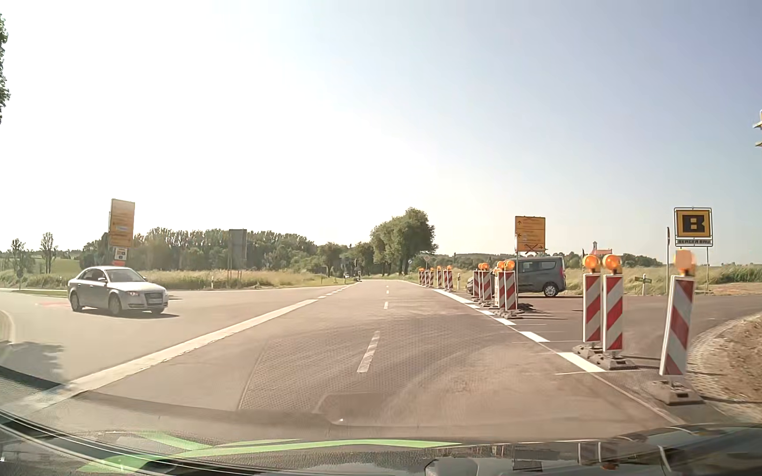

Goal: Follow the waypoints while adhering to traffic rules and regulations

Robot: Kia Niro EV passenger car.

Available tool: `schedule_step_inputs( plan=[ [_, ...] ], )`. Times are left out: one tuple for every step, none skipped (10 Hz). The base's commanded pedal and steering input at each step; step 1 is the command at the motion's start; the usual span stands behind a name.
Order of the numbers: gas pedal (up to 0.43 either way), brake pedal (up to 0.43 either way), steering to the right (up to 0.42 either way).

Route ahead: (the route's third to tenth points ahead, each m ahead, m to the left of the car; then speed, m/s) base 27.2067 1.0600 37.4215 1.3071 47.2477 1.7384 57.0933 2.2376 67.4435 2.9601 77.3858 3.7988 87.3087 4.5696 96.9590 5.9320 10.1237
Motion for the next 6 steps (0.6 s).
schedule_step_inputs(
  plan=[
    [0.189,0.0,0.004],
    [0.189,0.0,0.004],
    [0.197,0.0,0.003],
    [0.197,0.0,0.0],
    [0.197,0.0,-0.001],
    [0.197,0.0,-0.002]
  ],
)
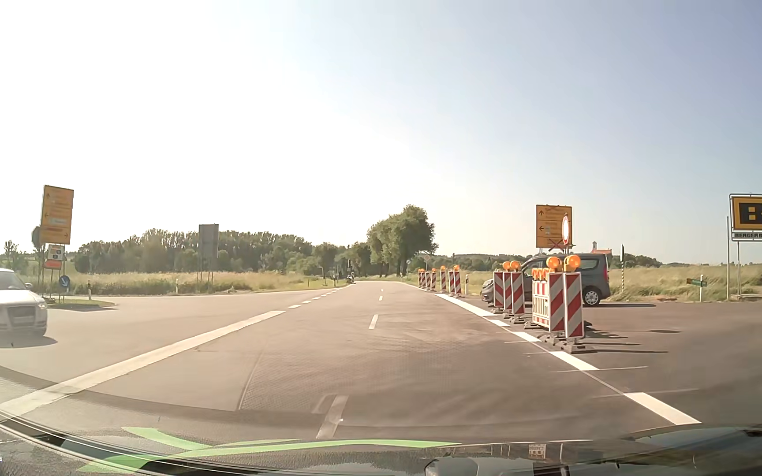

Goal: Follow the waypoints while adhering to traffic rules and regulations

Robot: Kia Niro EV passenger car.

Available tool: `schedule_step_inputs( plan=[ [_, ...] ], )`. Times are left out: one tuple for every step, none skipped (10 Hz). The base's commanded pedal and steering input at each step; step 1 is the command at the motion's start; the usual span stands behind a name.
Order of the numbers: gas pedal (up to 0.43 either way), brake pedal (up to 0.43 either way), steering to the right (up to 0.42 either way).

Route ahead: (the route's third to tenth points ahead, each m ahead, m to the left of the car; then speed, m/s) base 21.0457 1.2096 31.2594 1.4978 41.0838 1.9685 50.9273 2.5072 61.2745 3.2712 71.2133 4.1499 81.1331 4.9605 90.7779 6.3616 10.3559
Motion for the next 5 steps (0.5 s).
schedule_step_inputs(
  plan=[
    [0.197,0.0,-0.002],
    [0.197,0.0,-0.002],
    [0.197,0.0,-0.003],
    [0.197,0.0,-0.003],
    [0.197,0.0,-0.004]
  ],
)
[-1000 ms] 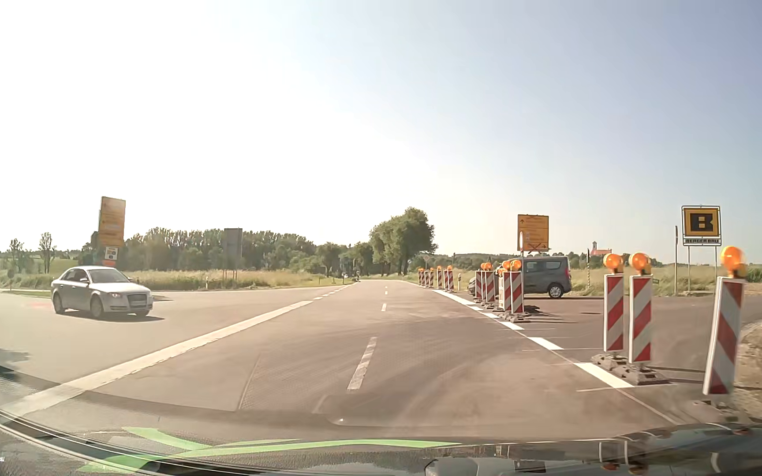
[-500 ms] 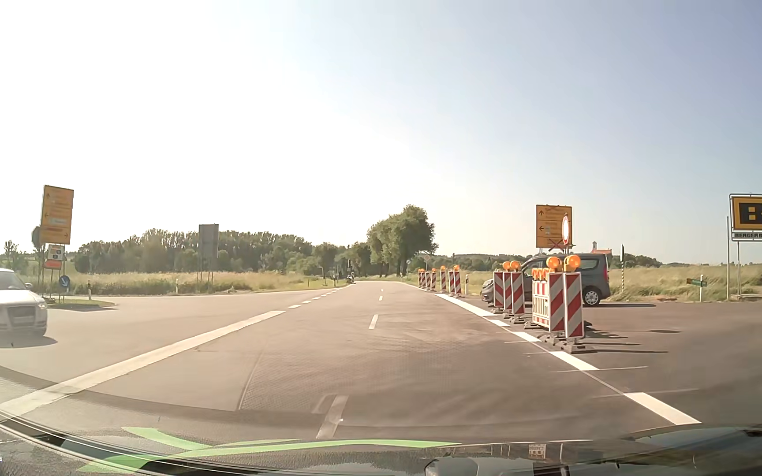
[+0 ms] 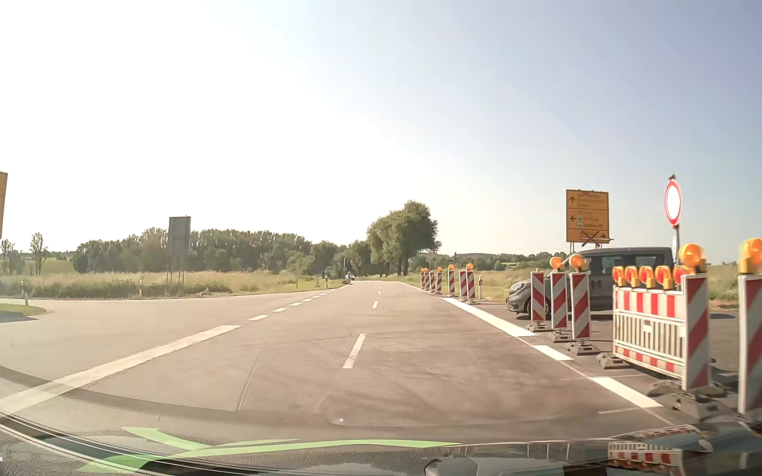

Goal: Follow the waypoints while adhering to traffic rules and regulations

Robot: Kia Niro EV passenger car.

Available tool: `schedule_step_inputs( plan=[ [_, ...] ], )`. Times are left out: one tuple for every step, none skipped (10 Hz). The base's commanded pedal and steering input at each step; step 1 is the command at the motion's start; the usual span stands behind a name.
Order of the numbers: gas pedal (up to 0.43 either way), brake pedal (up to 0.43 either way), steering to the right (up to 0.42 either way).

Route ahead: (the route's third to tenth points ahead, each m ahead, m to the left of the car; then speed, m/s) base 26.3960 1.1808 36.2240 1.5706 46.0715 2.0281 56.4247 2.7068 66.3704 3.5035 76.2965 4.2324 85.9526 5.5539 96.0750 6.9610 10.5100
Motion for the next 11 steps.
schedule_step_inputs(
  plan=[
    [0.197,0.0,-0.004],
    [0.197,0.0,-0.005],
    [0.197,0.0,-0.005],
    [0.197,0.0,-0.006],
    [0.197,0.0,-0.007],
    [0.197,0.0,-0.007],
    [0.197,0.0,-0.007],
    [0.197,0.0,-0.007],
    [0.197,0.0,-0.008],
    [0.197,0.0,-0.008],
    [0.197,0.0,-0.008]
  ],
)
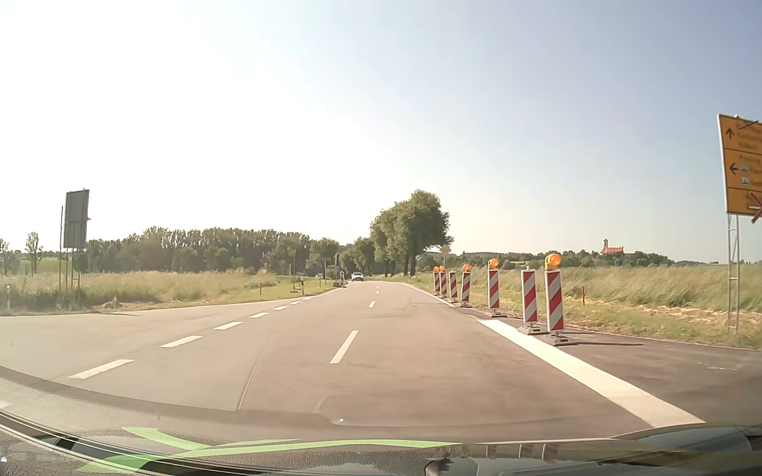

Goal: Follow the waypoints while adhering to traffic rules and regulations

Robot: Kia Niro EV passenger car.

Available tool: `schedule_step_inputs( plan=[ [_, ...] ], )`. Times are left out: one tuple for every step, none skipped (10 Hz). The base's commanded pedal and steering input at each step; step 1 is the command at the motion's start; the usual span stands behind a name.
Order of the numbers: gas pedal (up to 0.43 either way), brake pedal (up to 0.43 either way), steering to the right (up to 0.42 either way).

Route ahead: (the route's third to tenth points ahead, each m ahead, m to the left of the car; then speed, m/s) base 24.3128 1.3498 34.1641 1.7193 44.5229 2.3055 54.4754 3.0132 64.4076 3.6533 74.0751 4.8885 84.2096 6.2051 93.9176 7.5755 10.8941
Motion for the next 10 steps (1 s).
schedule_step_inputs(
  plan=[
    [0.197,0.0,-0.008],
    [0.197,0.0,-0.009],
    [0.197,0.0,-0.009],
    [0.197,0.0,-0.01],
    [0.197,0.0,-0.01],
    [0.197,0.0,-0.009],
    [0.197,0.0,-0.01],
    [0.197,0.0,-0.008],
    [0.197,0.0,-0.007],
    [0.197,0.0,-0.007]
  ],
)
